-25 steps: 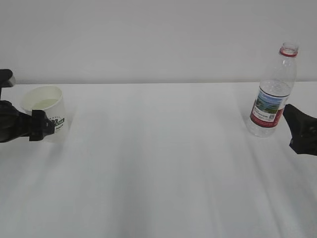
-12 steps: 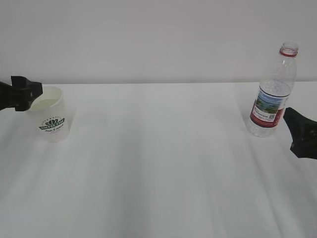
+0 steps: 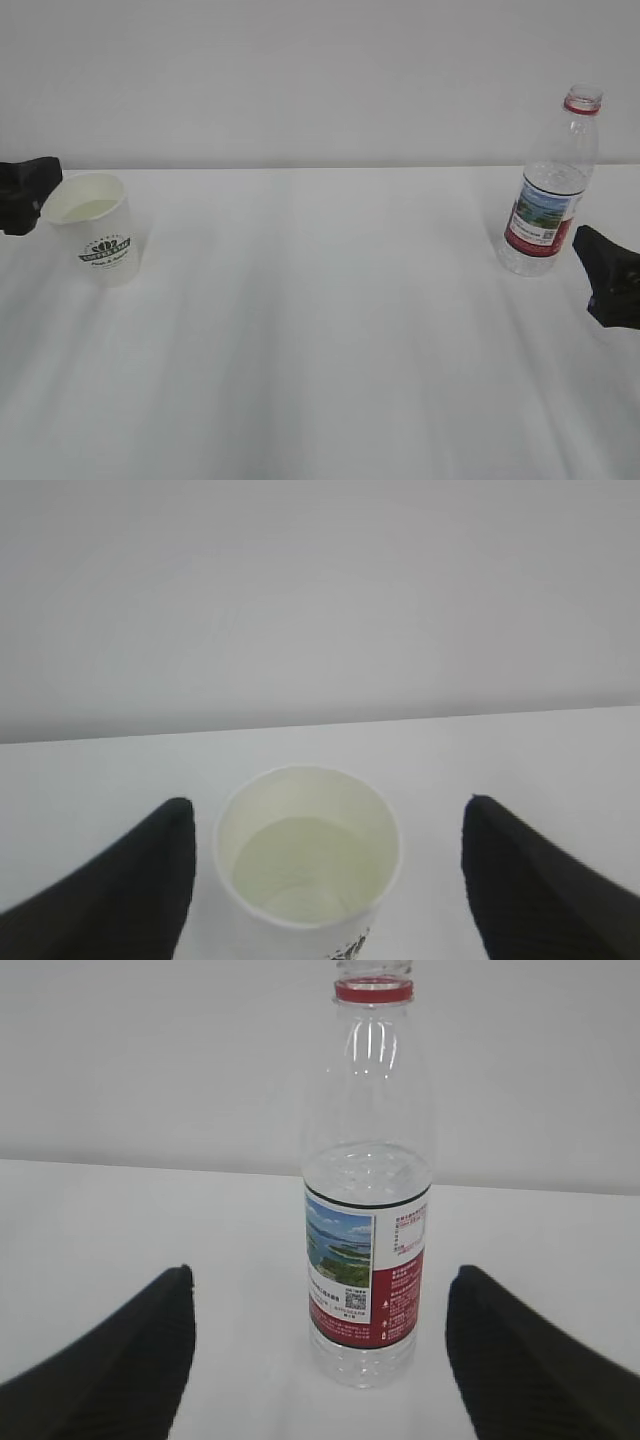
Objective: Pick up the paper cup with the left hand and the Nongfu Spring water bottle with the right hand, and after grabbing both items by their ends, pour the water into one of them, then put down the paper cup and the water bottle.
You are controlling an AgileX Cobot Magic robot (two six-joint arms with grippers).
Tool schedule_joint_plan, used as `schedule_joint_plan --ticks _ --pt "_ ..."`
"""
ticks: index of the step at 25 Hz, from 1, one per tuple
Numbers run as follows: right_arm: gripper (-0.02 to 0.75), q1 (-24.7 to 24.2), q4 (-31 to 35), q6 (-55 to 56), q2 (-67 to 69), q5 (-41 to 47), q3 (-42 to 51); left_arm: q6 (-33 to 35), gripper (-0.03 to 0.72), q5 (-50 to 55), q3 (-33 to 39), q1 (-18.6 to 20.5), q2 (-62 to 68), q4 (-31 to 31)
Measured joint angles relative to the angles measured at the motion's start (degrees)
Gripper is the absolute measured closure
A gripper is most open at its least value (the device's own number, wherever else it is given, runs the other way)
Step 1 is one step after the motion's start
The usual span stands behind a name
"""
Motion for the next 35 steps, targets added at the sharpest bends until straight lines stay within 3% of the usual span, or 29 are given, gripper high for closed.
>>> schedule_joint_plan --ticks 15,25,35 --pt "0.15 0.0 1.02 -2.74 -9.36 -0.04 3.91 0.0 0.097 0.25 6.52 0.0 -10.86 0.32" --pt "0.15 0.0 1.41 -2.28 -16.39 0.08 4.75 0.0 0.112 9.81 6.68 0.0 -24.05 1.25" --pt "0.15 0.0 1.41 -2.14 -29.76 8.75 4.92 0.0 0.12 18.87 6.89 0.0 -42.24 3.57"
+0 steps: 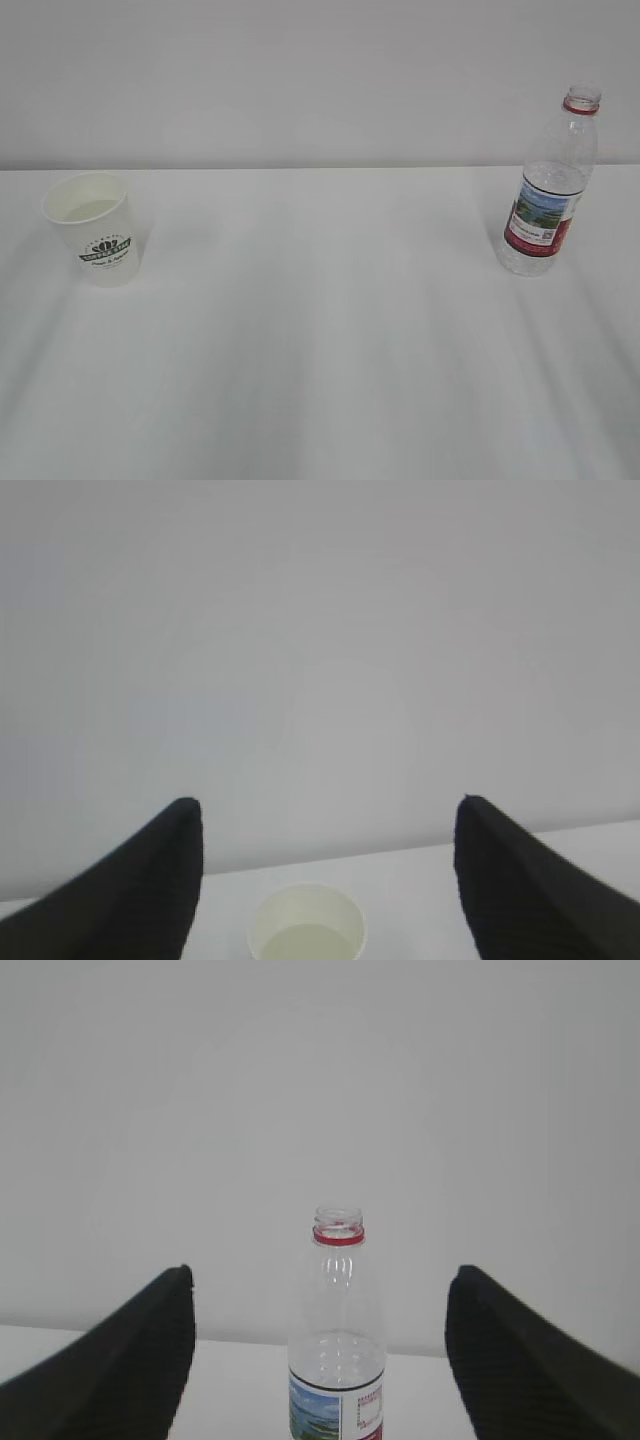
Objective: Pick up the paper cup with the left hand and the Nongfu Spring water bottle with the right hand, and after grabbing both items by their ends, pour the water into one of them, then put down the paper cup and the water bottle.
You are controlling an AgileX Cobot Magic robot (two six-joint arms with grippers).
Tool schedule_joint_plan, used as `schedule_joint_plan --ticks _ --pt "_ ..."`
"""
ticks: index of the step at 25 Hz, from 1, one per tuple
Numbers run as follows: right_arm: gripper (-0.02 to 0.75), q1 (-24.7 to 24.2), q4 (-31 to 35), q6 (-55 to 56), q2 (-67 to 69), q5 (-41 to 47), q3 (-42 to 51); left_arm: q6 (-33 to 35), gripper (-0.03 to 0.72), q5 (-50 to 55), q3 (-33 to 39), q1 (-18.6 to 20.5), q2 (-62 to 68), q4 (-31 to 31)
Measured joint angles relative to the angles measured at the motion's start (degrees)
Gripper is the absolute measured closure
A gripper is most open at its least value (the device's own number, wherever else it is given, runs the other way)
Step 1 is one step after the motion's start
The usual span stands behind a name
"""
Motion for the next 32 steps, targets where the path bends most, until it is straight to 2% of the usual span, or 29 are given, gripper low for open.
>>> schedule_joint_plan --ticks 8,23,27,32 --pt "0.15 0.0 0.0 0.0 -14.73 10.48 0.22 0.0 0.122 6.58 0.08 0.0 -11.48 0.63" --pt "0.15 0.0 0.0 0.03 -32.86 40.9 -5.24 0.0 0.134 21.26 -0.05 0.0 -23.57 0.75" --pt "0.15 0.0 0.0 0.03 -36.42 49.35 -6.93 0.0 0.137 29.21 -3.45 0.0 -24.58 0.75" --pt "0.15 0.0 -0.81 0.03 -41.97 55.29 -7.15 0.0 0.138 37.91 -6.62 0.0 -24.68 0.78"
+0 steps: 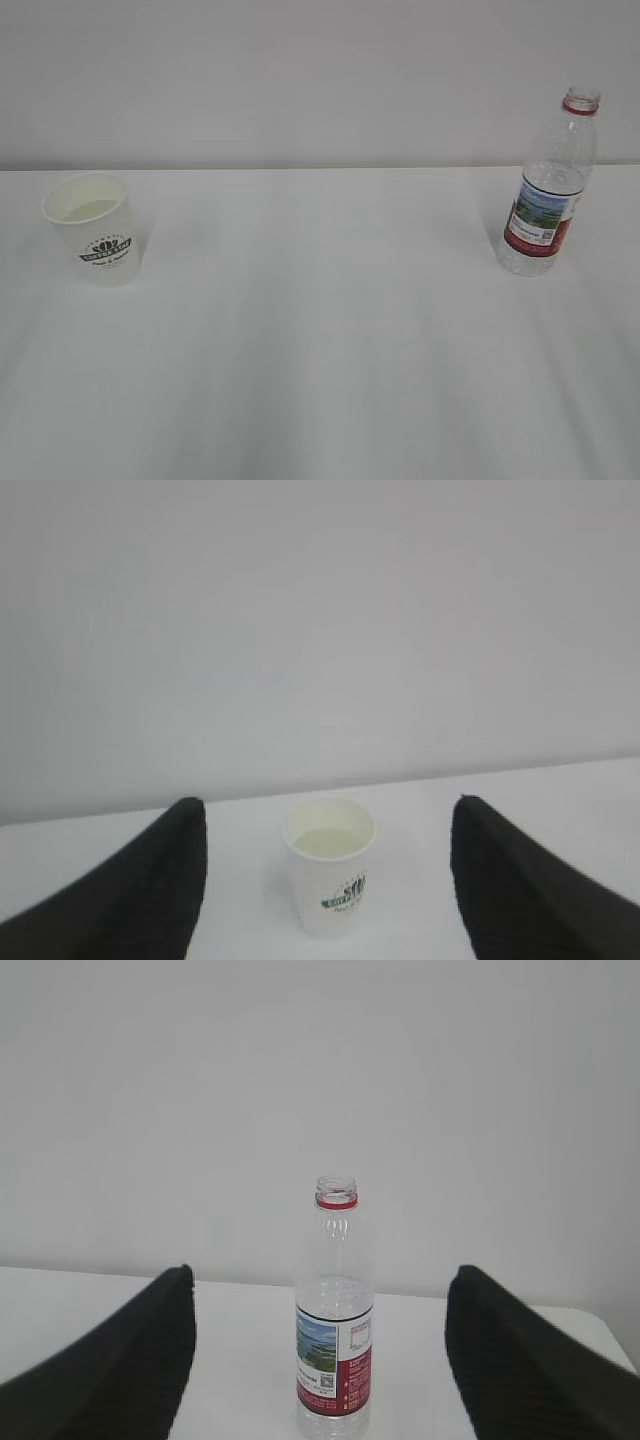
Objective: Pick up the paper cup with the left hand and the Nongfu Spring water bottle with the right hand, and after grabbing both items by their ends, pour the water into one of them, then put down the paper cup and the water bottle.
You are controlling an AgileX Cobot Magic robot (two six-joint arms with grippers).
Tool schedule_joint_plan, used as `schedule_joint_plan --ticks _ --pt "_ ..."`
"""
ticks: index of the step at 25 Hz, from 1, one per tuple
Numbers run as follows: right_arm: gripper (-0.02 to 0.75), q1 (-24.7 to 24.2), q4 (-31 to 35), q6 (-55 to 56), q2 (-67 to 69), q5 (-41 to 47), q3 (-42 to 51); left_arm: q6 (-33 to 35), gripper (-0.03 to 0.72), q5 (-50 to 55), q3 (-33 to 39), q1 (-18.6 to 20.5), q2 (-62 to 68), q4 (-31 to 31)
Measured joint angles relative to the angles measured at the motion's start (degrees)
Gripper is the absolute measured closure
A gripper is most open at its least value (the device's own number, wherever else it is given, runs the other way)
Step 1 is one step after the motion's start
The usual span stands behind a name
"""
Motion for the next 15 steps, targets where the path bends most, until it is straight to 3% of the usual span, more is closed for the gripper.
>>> schedule_joint_plan --ticks 15 --pt "0.15 0.0 -1.08 0.0 -12.55 29.58 -10.74 0.0 0.165 12.43 -2.49 0.0 -2.68 -0.1"
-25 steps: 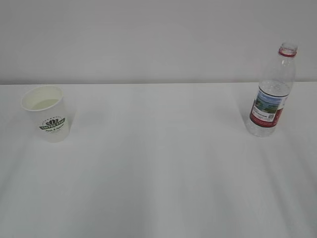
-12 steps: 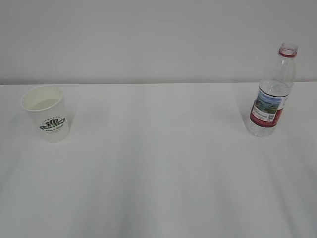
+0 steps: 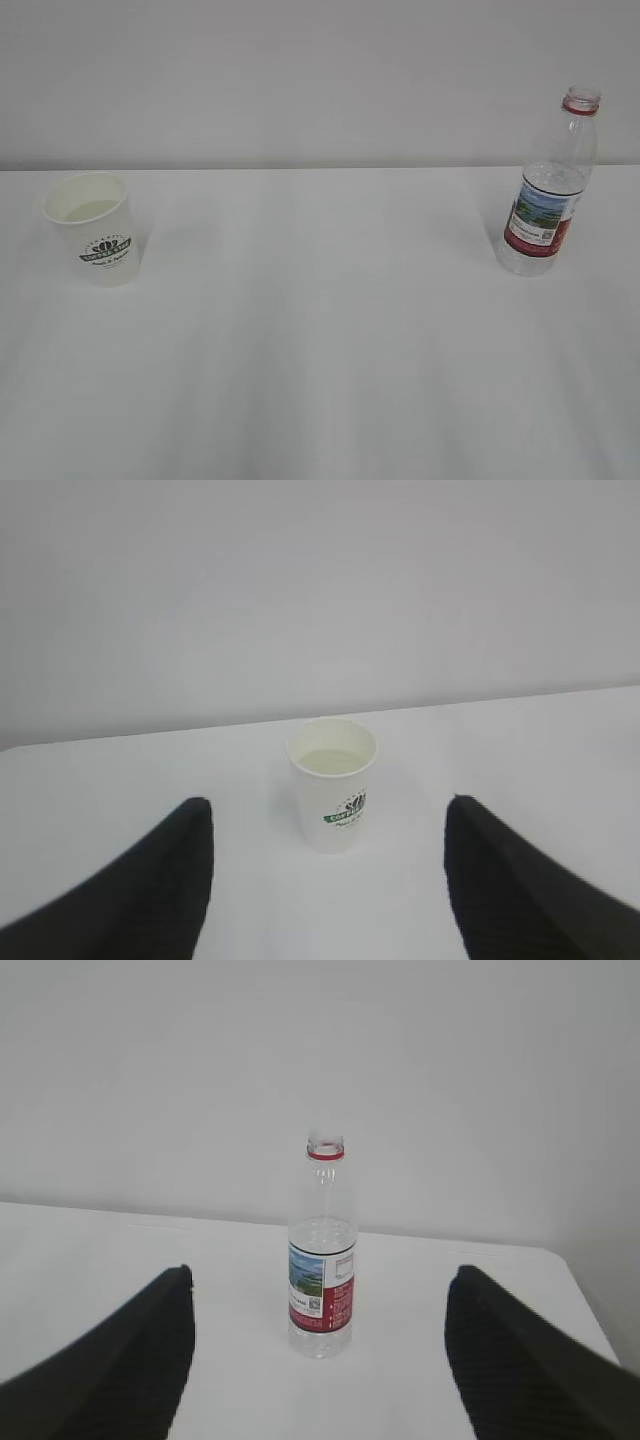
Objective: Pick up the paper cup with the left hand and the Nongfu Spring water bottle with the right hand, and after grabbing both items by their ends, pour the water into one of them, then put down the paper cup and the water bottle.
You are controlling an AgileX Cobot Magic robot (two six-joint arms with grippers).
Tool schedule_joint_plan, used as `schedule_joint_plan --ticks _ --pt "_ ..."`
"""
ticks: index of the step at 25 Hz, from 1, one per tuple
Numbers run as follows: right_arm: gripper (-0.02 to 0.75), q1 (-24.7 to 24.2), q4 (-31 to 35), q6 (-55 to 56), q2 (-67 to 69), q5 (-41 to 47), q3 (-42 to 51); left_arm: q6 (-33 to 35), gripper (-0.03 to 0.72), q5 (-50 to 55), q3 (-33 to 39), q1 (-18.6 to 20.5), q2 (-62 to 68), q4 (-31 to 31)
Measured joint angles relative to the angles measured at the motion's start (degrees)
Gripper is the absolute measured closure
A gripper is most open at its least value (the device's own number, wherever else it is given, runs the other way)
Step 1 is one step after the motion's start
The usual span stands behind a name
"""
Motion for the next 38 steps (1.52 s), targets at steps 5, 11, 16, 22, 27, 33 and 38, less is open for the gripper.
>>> schedule_joint_plan --ticks 5,11,16,22,27,33,38 --pt "0.15 0.0 0.0 0.0 -0.22 6.47 -2.19 0.0 0.165 5.5 -0.56 0.0 -5.9 -0.08" --pt "0.15 0.0 0.0 0.0 -0.22 13.91 -5.49 0.0 0.171 15.2 -5.13 0.0 -7.67 0.01" --pt "0.15 0.0 0.59 -0.51 -0.22 18.92 -7.06 0.0 0.172 19.9 -6.95 0.0 -7.67 0.13" --pt "0.15 0.0 3.43 -1.84 -0.94 23.9 -7.59 0.0 0.172 26.85 -6.95 0.0 -7.67 -0.3" --pt "0.15 0.0 3.56 -1.95 -1.03 27.77 -7.59 0.0 0.198 31.23 -7.08 0.0 -7.67 -0.47" --pt "0.15 0.0 3.77 -2.44 -1.03 32.25 -8.73 0.0 0.227 34.98 -7.27 0.0 -7.67 -0.61" --pt "0.15 0.0 3.57 -3.01 -1.16 37.09 -8.97 0.0 0.231 36.05 -6.94 0.0 -7.67 -0.49"
